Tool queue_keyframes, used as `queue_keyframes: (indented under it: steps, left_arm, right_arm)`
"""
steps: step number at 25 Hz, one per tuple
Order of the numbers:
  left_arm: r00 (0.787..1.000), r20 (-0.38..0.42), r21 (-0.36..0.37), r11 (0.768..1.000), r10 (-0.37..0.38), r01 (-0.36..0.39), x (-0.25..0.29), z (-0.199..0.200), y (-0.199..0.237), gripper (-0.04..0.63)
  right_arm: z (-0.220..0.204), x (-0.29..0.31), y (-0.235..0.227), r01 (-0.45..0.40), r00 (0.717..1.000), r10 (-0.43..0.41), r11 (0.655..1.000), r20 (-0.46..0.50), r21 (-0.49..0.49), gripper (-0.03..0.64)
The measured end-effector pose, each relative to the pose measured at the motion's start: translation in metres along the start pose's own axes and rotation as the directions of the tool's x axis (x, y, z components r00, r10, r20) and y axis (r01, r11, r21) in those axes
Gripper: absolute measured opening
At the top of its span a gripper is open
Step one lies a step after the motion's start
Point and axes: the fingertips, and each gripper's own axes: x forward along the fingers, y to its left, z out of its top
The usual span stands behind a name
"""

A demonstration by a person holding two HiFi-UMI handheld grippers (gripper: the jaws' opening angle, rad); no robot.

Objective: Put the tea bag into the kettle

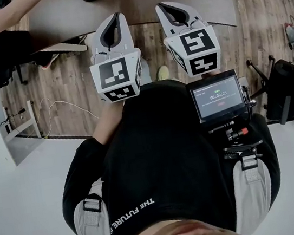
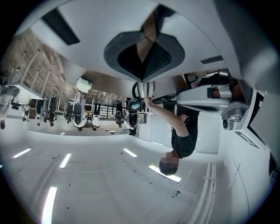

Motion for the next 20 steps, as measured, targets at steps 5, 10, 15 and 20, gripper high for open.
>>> queue_keyframes:
  steps: [5, 10, 15, 20]
  left_arm:
    - [1.0, 0.011, 0.008, 1.0, -0.004, 0.004, -0.016, 0.0, -0.014, 0.003]
    - [0.999, 0.012, 0.02, 0.999, -0.041, 0.041, -0.01, 0.0, -0.022, 0.003]
    - [0.998, 0.021, 0.017, 0.998, -0.054, 0.054, -0.005, 0.003, -0.021, 0.003]
    - [0.999, 0.019, 0.013, 0.999, -0.048, 0.048, -0.006, 0.001, -0.022, 0.003]
  right_arm:
    - [-0.002, -0.023, 0.004, 0.013, 1.0, -0.013, 1.0, 0.023, -0.005, 0.008]
    - [0.001, -0.025, -0.005, 0.052, 0.998, -0.053, 0.999, 0.038, 0.013, 0.008]
    - [0.002, -0.024, -0.005, 0.077, 0.996, -0.077, 0.997, 0.033, 0.001, 0.008]
    - [-0.004, -0.024, -0.005, 0.073, 0.997, -0.073, 0.997, 0.024, 0.001, 0.008]
